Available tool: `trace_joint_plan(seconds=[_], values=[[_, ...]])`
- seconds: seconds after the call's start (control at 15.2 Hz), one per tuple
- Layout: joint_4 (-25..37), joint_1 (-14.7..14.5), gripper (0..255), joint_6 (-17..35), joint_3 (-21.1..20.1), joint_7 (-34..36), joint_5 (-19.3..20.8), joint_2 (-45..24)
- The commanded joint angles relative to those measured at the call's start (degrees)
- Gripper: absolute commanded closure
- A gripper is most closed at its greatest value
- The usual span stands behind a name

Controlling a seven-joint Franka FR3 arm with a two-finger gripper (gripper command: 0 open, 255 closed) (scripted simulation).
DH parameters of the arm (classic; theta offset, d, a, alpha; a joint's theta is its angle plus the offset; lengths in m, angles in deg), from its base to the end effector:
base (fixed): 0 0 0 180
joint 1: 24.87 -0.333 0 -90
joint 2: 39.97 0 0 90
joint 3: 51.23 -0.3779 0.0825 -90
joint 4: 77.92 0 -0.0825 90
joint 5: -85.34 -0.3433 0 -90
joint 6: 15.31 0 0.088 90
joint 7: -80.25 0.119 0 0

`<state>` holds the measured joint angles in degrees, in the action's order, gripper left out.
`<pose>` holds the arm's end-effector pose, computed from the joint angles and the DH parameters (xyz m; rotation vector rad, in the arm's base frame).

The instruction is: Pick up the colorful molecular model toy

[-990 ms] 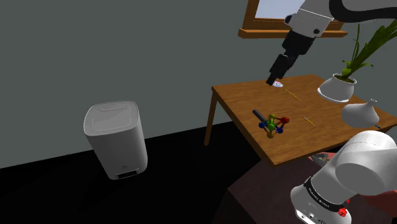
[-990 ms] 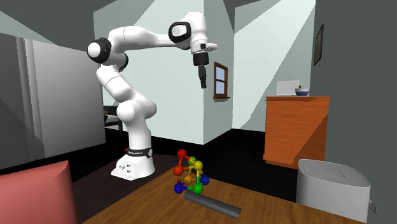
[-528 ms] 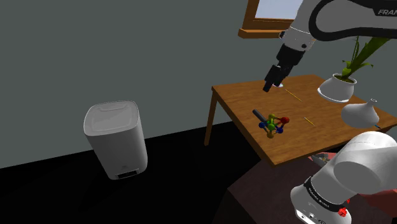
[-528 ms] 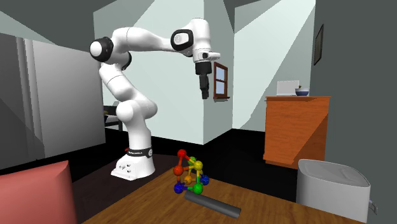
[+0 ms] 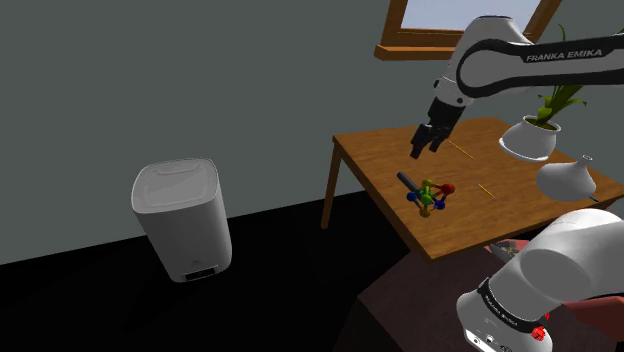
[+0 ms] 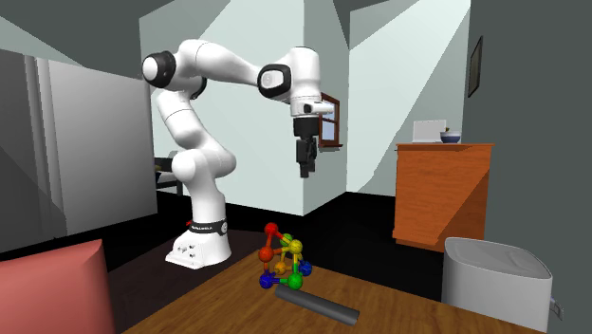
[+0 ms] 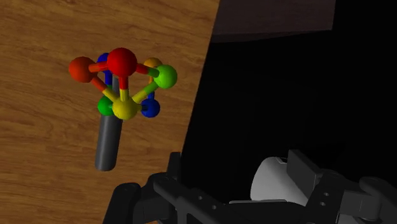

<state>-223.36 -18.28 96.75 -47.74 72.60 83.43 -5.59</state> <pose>0.2903 -0.0526 0.5274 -3.0784 0.0683 -0.0399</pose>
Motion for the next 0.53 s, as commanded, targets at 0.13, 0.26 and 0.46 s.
trace_joint_plan(seconds=[0.13, 0.26, 0.46], values=[[-2.2, 2.6, 0, 4.8, 2.4, -0.6, 1.7, -4.0], [-2.9, 3.8, 0, 7.5, 3.5, -0.9, 2.5, -6.7], [-3.7, 5.6, 0, 11.5, 5.3, -1.2, 3.6, -11.0]])
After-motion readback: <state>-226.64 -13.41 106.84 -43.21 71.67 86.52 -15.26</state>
